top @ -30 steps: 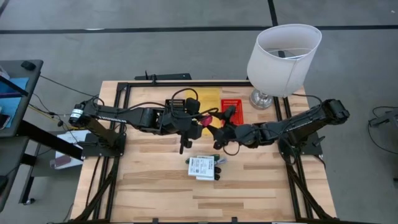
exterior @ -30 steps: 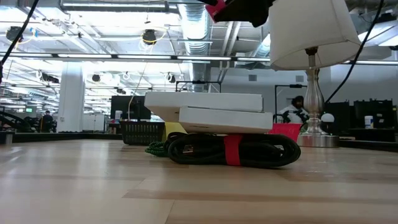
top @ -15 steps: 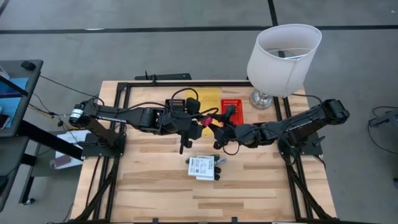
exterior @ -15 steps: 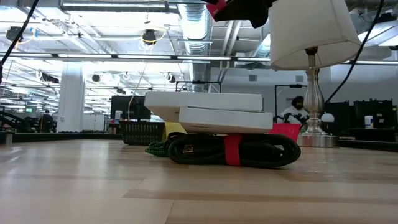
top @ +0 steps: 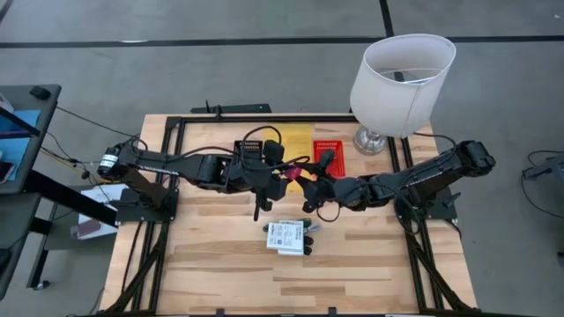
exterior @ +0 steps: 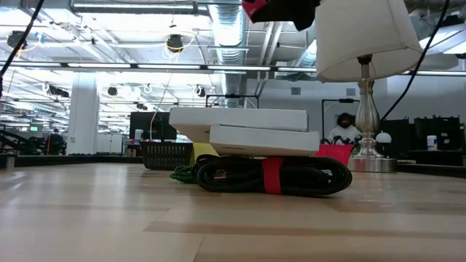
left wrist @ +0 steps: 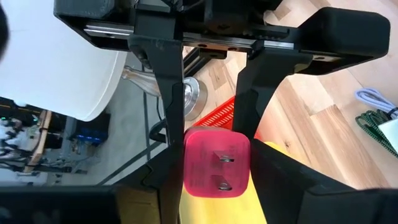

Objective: Pick and place items into bin
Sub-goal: Put the pink charger adapter into the red bin

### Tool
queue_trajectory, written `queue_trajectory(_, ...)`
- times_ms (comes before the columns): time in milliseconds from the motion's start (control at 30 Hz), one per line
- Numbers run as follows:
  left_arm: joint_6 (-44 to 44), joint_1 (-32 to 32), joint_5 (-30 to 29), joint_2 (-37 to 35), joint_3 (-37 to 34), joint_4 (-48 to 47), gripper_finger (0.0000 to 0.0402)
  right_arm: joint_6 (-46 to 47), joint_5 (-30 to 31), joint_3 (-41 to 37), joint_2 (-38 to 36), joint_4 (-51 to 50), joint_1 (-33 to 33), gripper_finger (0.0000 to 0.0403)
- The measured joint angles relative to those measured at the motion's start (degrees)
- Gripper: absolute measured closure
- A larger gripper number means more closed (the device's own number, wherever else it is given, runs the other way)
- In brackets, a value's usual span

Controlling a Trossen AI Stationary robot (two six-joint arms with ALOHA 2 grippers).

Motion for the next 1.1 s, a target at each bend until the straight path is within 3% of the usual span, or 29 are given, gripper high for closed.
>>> queue_trajectory(200,2.4,-1.79,-4.44,0.06,0.0,-0.02,0.0231,0.5,1.04,0.02,0.0,-0.12,-0.02,0.026)
queue_trajectory(433,2.52,-3.81,-5.16,-0.01,-0.02,0.42,0.0205,0.9,2.05,0.0,-0.07,-0.25,-0.56,0.026)
queue_trajectory(633,-0.27,-5.8,-13.45,-0.01,-0.02,-2.64,0.0184,2.19,4.28,0.0,-0.07,-3.61,-1.32,0.026)
queue_trajectory(833,-9.91,-6.75,-20.09,-0.01,-0.02,-13.63,0.0181,8.35,8.96,0.0,-0.09,-15.78,-4.08,0.026)
queue_trajectory(1100,-22.08,-6.83,-18.03,-0.01,-0.02,-24.65,0.018,22.23,7.73,0.0,-0.07,-38.03,-9.78,0.026)
